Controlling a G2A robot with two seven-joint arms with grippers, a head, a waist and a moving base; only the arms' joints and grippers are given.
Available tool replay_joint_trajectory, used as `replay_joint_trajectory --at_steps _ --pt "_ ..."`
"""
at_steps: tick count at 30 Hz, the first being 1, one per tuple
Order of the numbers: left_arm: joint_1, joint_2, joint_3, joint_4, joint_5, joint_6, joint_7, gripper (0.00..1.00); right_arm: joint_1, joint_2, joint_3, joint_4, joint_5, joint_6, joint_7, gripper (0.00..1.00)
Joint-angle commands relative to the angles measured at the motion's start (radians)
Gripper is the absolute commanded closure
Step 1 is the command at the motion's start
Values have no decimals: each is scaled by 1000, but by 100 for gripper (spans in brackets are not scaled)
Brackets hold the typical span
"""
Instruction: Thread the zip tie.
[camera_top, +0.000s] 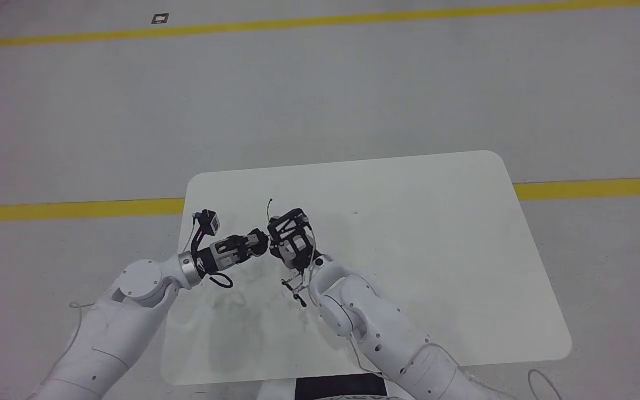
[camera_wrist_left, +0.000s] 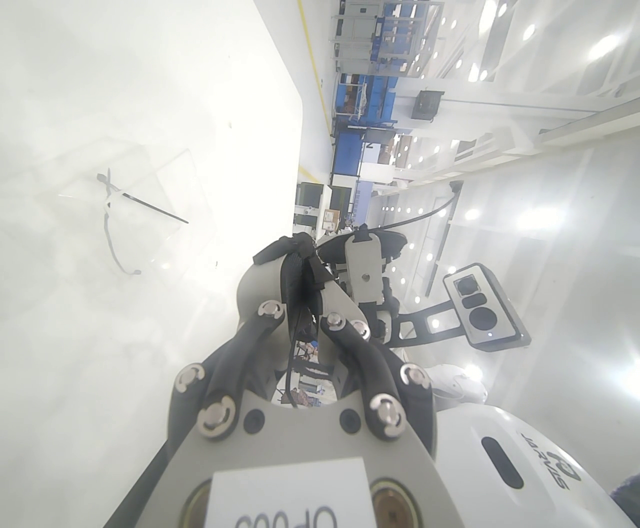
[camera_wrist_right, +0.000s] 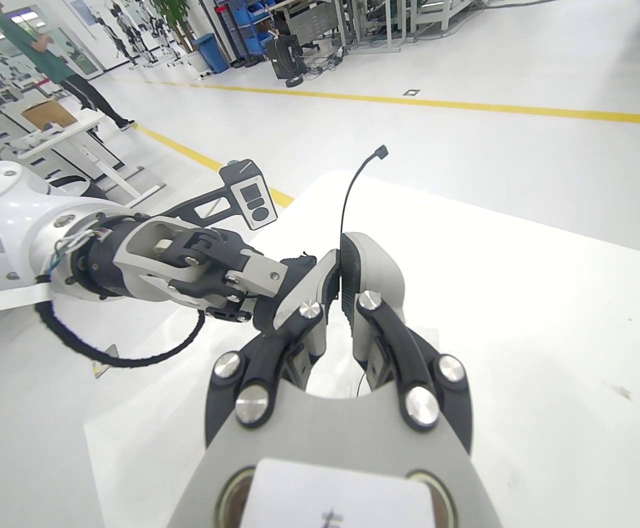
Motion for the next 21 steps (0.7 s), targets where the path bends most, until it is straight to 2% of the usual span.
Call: replay_joint_trajectory --at_steps 1,21 --pt "0 0 0 0 0 0 0 100 0 0 0 1 -6 -2 -1 100" --pt "0 0 0 0 0 0 0 100 5 -7 1 18 -14 -2 4 100"
